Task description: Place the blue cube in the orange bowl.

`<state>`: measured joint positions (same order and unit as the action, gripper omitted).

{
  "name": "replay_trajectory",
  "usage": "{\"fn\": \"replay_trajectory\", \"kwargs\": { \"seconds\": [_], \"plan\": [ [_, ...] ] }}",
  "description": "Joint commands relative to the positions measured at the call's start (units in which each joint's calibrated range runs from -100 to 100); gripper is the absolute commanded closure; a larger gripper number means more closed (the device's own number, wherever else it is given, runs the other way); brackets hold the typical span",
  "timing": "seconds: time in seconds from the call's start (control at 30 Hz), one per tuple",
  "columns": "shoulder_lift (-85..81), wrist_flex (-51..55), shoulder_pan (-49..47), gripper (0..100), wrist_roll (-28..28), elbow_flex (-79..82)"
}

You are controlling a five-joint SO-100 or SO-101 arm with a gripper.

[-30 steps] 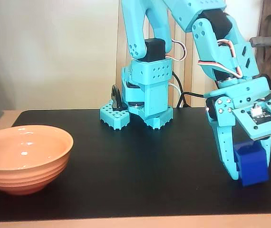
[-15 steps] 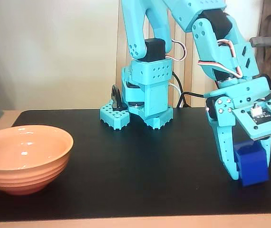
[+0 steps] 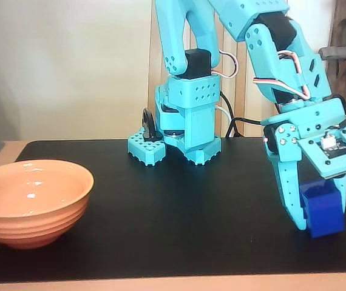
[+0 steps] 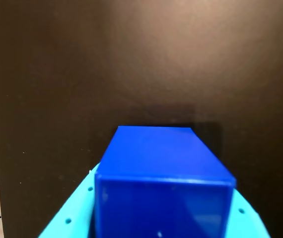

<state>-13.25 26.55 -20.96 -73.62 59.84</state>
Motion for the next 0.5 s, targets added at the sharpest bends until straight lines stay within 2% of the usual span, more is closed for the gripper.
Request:
{"fn": "replay_trajectory", "kwargs": {
  "seconds": [0.0, 0.47],
  "plan": [
    [-1.0, -2.4, -0.1, 85, -0.2, -1.2],
    [-8.3, -2.2, 2.4, 84, -0.2, -1.3]
  ]
}}
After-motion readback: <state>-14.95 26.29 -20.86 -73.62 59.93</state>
